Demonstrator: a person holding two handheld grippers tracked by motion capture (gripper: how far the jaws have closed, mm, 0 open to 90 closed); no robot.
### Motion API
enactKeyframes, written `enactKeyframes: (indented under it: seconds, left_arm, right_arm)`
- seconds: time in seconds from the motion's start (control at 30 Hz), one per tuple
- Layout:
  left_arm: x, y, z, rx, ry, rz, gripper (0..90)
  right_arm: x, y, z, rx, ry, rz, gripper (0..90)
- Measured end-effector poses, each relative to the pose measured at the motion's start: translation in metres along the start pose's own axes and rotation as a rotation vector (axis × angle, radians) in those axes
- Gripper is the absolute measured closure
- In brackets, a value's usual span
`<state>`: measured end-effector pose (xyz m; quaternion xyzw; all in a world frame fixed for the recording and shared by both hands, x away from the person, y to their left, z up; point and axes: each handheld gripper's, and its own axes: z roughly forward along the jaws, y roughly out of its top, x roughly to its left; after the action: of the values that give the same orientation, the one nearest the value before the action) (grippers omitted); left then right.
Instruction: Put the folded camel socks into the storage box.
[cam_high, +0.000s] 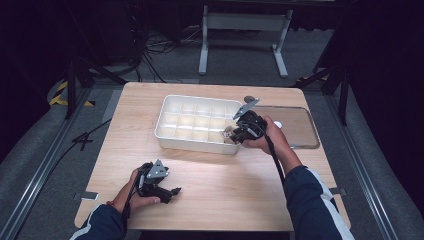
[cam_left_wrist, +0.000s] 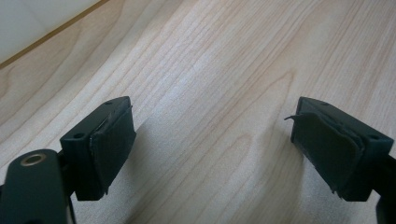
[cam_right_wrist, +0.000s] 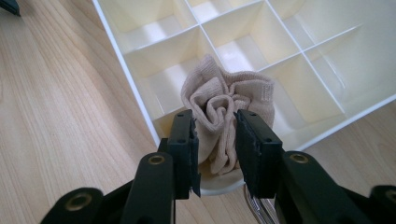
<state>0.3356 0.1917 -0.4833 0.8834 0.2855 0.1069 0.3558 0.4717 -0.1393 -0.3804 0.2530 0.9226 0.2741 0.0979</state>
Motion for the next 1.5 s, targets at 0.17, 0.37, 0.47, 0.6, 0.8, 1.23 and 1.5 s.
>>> enactKeyframes:
  seconds: [0.17,0.37,0.47,0.6,0.8,1.23,1.5]
  left_arm:
    - [0.0,0.0,0.0,0.0,0.001,0.0,13.7]
    - [0.0,0.0,0.0,0.0,0.001,0.0,13.7]
    - [0.0,0.0,0.0,0.0,0.001,0.0,13.7]
    - [0.0,0.0,0.0,0.002,0.002,0.002,13.7]
    - [0.0,0.0,0.0,0.001,0.001,0.002,13.7]
    - [0.0,0.0,0.0,0.001,0.001,0.003,13.7]
    - [0.0,0.0,0.0,0.001,0.001,0.003,13.7]
  right_arm:
    - [0.006,-0.004,-0.005,-0.02,-0.009,-0.015,66.3]
    - [0.01,-0.008,-0.014,-0.063,-0.009,-0.03,65.1]
    - [0.014,-0.012,-0.018,-0.076,-0.015,-0.038,64.2]
    - [0.016,-0.017,-0.023,-0.091,-0.02,-0.03,62.0]
    - [0.017,-0.025,-0.032,-0.1,-0.049,-0.032,59.8]
    - [0.022,-0.045,-0.049,-0.141,-0.103,-0.03,46.1]
    - [0.024,-0.06,-0.057,-0.132,-0.111,-0.049,44.3]
